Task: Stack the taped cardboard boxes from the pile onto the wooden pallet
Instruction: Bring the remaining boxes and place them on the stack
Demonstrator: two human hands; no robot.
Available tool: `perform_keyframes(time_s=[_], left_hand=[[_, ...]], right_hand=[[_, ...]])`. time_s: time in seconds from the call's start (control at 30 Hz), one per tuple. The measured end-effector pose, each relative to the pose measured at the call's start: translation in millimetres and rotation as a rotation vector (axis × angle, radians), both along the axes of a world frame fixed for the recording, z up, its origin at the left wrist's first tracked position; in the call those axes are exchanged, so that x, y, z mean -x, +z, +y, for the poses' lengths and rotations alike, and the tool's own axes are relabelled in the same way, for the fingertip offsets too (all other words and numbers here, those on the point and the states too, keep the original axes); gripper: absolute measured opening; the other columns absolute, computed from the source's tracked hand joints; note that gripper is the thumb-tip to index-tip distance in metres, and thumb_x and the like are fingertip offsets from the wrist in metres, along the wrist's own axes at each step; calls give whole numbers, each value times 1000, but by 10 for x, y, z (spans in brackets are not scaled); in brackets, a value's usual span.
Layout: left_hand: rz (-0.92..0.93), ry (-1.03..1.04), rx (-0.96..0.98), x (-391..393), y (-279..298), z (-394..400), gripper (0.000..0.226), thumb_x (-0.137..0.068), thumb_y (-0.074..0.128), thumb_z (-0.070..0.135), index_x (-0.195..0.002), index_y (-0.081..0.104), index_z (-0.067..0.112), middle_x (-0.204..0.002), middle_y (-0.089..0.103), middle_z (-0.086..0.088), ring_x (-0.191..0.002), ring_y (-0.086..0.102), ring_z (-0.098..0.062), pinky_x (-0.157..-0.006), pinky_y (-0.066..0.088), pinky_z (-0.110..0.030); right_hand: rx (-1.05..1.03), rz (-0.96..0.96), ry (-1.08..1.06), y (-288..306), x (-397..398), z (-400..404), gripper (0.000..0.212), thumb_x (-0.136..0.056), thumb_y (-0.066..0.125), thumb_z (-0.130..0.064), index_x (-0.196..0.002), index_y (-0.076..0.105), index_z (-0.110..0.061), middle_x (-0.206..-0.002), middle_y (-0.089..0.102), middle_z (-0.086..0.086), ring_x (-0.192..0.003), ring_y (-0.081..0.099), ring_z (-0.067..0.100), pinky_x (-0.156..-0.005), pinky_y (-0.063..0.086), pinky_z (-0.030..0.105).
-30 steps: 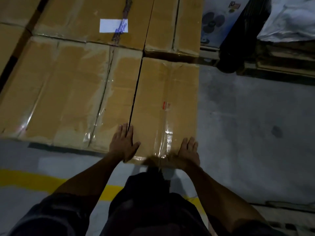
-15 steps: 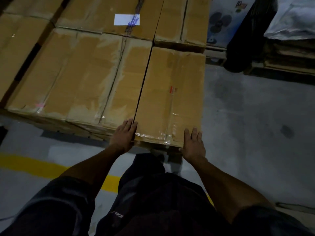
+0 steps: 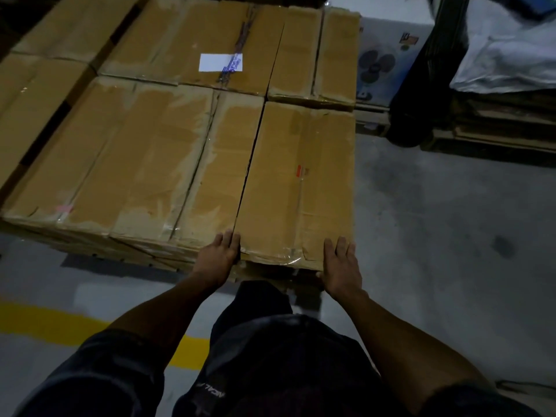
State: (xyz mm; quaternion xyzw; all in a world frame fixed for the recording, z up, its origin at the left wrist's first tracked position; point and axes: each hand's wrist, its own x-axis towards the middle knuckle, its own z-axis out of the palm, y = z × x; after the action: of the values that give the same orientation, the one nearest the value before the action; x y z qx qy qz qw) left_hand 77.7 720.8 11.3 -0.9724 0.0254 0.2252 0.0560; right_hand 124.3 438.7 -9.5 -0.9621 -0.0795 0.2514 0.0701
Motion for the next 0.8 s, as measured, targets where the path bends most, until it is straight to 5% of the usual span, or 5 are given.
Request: perform_keyframes(time_s=[0.33,0.53,0.7,0.8], left_hand=[[-42,-54,0,-47,-94,106,60,-94,54,7,-148,29,-3,-149,37,-23,-128,47,-39,-78,56,-44],[-72,-78,-8,-36,-110,157,69,-68,83,9,-130,54,-4,-127,60,-22,-103,64,-36,-50,54,-38],[-46,-57,86,-67,-156,190,66,-87,68,18,-134,23,6,-138,49,-17,-113,57,-32,-63,55,-38],[-9,-21,146,-162,-44,164,44,-95,56,32,-129,37,14,-130,48,-8,-107,55,-25,-70,52,-36]], right_hand=[[4,14,-11,-19,-119,46,92,-94,63,-37,-158,0,-17,-163,-9,21,-149,-5,46,-120,13,50],[20,31,-4,-13,-113,30,93,-94,63,-38,-158,-2,-18,-163,-12,21,-149,-7,47,-120,14,50],[21,95,-7,64,-159,42,96,-93,65,-39,-158,-3,-19,-163,-14,21,-148,-9,47,-120,14,51],[17,169,-16,179,-246,49,92,-91,66,-39,-157,5,-21,-163,-8,20,-148,-3,47,-120,19,52]])
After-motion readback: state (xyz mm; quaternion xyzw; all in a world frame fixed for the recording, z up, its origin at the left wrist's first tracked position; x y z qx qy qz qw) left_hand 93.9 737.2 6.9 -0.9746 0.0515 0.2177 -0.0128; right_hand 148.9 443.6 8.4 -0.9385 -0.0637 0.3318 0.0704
